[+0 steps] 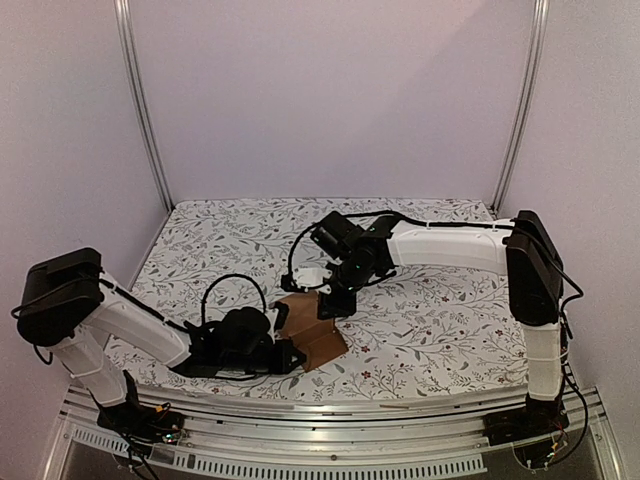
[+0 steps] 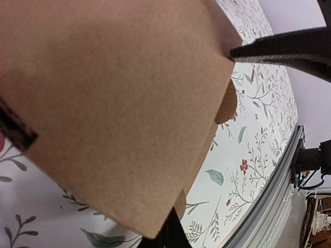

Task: Fold the paper box

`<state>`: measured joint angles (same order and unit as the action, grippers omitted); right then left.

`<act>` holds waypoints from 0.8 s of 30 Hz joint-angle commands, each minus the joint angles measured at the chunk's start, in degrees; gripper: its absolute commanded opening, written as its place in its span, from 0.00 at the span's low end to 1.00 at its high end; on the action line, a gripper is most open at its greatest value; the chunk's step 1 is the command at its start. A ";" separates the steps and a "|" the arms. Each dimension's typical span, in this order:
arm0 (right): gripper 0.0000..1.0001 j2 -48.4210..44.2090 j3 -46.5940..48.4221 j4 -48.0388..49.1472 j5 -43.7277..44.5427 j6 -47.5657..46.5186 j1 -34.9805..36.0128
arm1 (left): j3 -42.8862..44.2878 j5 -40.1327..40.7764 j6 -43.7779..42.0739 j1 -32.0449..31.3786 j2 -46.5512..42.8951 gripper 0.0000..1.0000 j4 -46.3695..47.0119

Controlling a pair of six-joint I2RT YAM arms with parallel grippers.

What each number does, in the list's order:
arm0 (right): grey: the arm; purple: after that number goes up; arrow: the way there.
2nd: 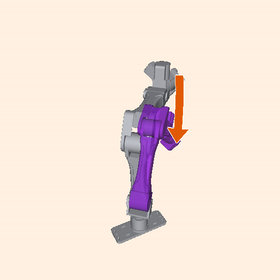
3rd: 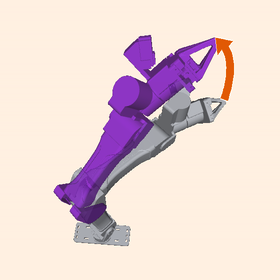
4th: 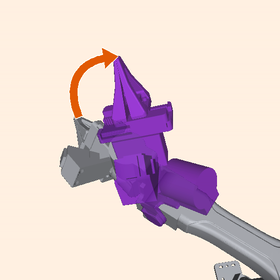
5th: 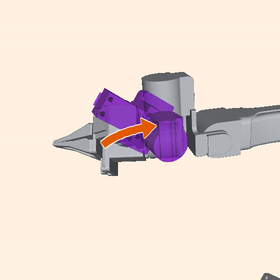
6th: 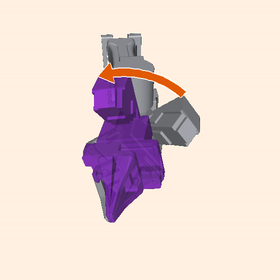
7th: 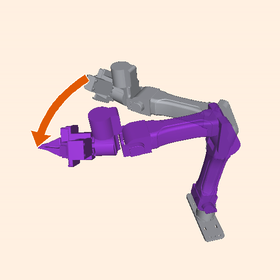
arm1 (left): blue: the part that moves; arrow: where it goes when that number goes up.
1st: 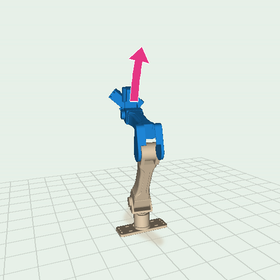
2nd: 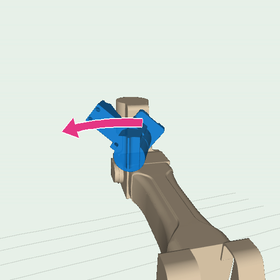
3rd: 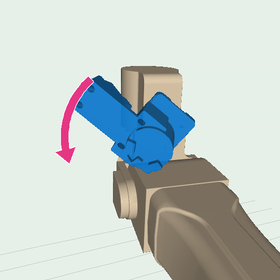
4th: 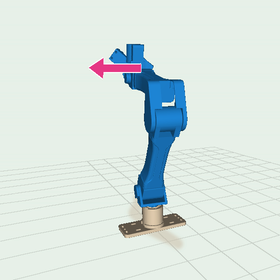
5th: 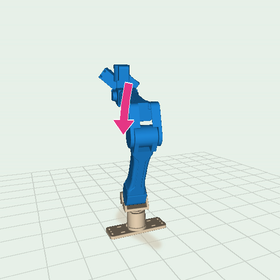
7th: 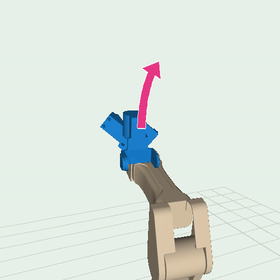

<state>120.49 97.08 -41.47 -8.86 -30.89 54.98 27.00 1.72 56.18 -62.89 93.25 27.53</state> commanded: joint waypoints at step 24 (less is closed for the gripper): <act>0.38 -2.30 -0.20 -3.82 -5.83 4.77 -3.65 | 14.22 5.36 -8.39 -2.60 2.18 0.00 -26.65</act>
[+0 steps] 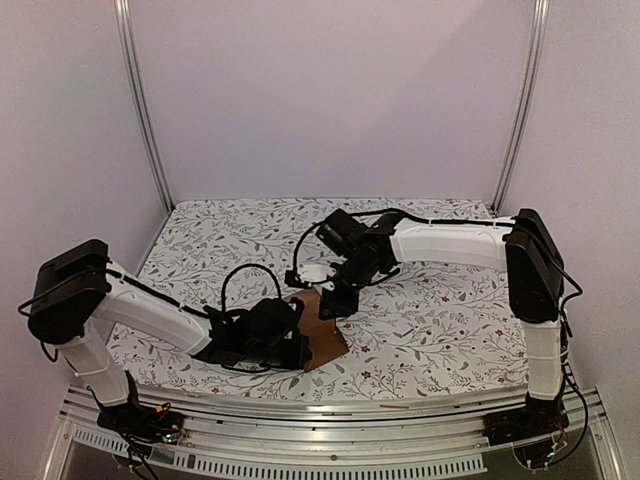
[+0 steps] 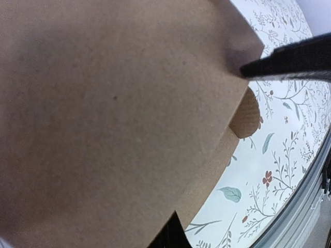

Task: Fold the paper box

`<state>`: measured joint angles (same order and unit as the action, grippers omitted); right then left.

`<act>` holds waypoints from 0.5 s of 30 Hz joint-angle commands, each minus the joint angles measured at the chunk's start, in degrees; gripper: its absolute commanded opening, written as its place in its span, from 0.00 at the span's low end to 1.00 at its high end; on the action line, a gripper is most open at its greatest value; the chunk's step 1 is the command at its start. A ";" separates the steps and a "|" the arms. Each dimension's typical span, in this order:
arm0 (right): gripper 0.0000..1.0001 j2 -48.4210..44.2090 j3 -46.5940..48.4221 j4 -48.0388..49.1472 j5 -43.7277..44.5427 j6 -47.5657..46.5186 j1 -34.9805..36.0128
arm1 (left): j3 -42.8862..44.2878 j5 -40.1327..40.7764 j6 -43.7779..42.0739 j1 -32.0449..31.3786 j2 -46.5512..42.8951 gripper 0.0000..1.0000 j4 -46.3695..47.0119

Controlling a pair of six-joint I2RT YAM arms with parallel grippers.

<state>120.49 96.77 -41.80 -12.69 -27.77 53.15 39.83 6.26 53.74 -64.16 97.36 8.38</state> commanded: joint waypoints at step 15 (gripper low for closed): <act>0.47 -10.06 -0.10 -2.51 -1.03 4.15 -11.59 | 8.30 7.27 -14.29 -3.00 -18.48 0.03 -20.59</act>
<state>110.45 97.86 -44.53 -16.99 -22.68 43.29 51.03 8.10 38.79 -65.82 87.59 -7.73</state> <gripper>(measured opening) 0.469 0.006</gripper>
